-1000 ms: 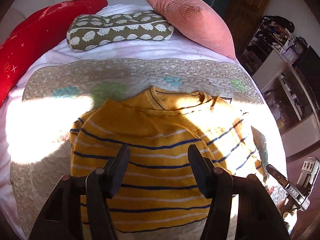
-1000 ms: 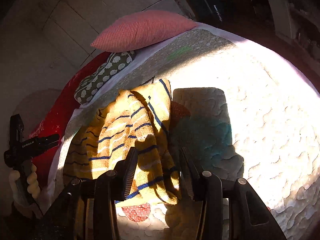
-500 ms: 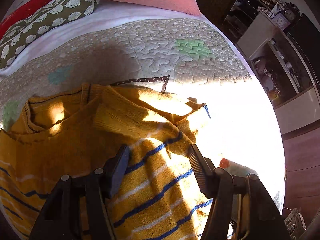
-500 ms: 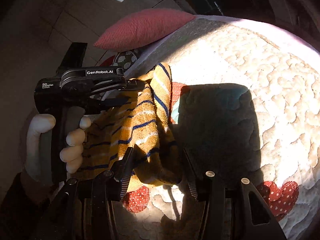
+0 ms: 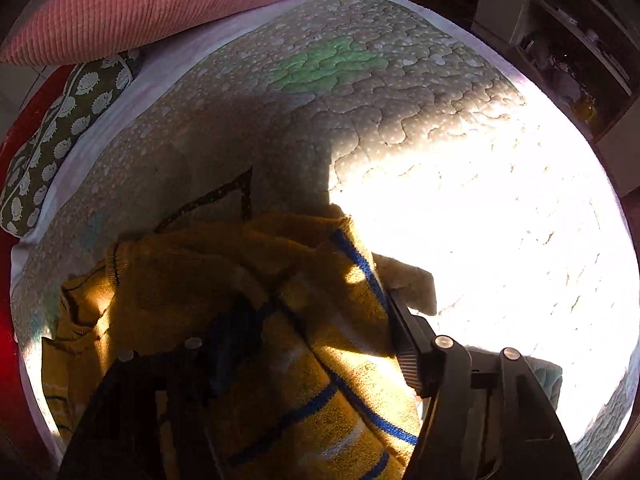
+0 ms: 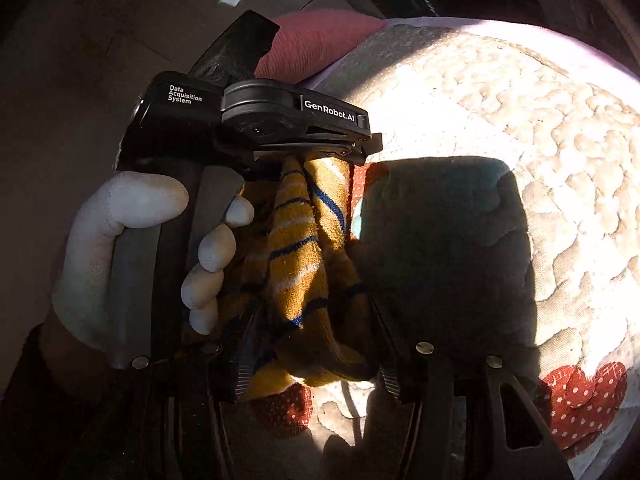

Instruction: Fold small clothes

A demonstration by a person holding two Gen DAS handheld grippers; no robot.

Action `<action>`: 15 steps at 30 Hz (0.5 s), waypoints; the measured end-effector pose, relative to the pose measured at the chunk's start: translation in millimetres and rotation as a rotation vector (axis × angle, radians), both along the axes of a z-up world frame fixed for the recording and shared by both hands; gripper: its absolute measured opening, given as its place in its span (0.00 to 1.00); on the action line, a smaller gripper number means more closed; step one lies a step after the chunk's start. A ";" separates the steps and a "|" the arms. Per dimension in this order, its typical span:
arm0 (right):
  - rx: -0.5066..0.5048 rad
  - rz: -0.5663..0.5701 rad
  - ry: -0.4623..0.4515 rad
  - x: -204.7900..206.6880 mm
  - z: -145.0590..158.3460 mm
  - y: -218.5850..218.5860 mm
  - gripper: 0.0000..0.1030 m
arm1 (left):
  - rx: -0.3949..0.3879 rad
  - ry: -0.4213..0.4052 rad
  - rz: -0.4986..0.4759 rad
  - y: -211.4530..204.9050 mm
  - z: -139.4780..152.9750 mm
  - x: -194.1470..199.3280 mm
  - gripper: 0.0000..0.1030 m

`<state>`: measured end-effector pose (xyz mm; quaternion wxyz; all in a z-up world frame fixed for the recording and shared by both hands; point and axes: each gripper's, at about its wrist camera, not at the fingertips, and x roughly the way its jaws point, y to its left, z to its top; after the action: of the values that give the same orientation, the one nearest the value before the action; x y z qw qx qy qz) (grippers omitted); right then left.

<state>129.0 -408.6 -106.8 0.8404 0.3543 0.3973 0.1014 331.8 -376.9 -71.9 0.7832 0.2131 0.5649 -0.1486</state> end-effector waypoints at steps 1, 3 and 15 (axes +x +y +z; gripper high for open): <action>-0.001 0.000 -0.001 3.3 0.5 2.3 0.22 | 0.020 -0.021 -0.002 2.5 3.1 -1.8 0.26; 0.026 0.011 0.001 10.2 -0.9 6.6 0.15 | -0.018 -0.021 -0.003 13.0 12.4 -2.7 0.17; -0.048 0.280 -0.160 32.6 87.5 143.4 0.13 | -0.408 -0.054 0.185 215.6 115.4 6.1 0.15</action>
<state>161.6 -265.2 -19.3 0.8552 0.2659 0.3770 0.2361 337.9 -161.3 43.6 0.8351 0.0015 0.5193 -0.1815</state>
